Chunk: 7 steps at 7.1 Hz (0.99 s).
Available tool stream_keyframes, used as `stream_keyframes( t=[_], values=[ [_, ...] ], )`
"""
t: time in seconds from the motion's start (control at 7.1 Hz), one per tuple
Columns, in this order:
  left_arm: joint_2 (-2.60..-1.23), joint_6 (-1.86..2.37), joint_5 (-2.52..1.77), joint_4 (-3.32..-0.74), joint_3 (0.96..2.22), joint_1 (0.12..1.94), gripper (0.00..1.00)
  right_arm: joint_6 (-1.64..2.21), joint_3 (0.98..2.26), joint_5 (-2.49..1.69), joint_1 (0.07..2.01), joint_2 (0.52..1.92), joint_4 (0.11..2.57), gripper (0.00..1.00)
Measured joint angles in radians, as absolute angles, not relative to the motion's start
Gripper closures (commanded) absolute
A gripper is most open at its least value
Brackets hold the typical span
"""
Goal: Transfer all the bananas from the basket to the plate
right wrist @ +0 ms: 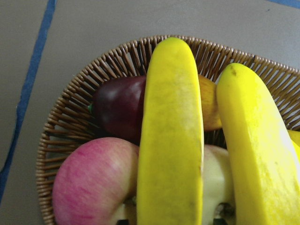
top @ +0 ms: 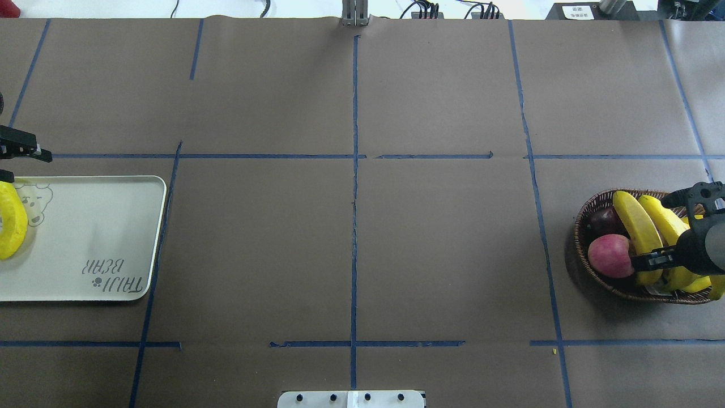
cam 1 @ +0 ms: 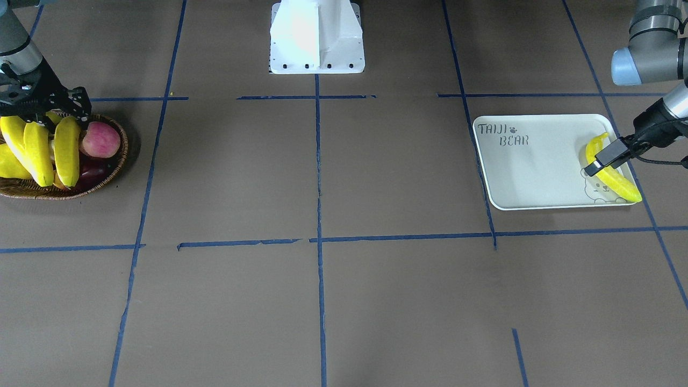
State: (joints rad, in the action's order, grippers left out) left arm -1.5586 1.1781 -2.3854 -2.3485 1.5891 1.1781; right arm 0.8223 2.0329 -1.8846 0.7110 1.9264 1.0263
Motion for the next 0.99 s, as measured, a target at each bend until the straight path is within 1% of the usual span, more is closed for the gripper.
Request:
stream_keyframes(
  t=[0.14,0.28,0.42,0.7,0.99],
  values=[
    [-1.558,1.178,-2.385,-2.349,1.591,1.178,0.00,0.823,2.027,-1.886,0.712,1.921,1.026,0.75],
    [-1.557,1.178,-2.385,-2.349,1.593,1.178,0.00,0.823,2.025,-1.889,0.713,1.919,1.025,0.82],
    [-1.556,1.178,-2.386,-2.349,1.595,1.178,0.00,0.824,2.027,-1.893,0.714,1.918,1.025,0.87],
    [-1.554,1.179,-2.387,-2.349,1.599,1.178,0.00,0.824,2.063,-1.916,0.722,1.918,1.025,0.90],
    [-1.554,1.180,-2.387,-2.355,1.606,1.178,0.00,0.825,2.125,-2.015,0.786,1.917,1.027,0.90]
  ],
)
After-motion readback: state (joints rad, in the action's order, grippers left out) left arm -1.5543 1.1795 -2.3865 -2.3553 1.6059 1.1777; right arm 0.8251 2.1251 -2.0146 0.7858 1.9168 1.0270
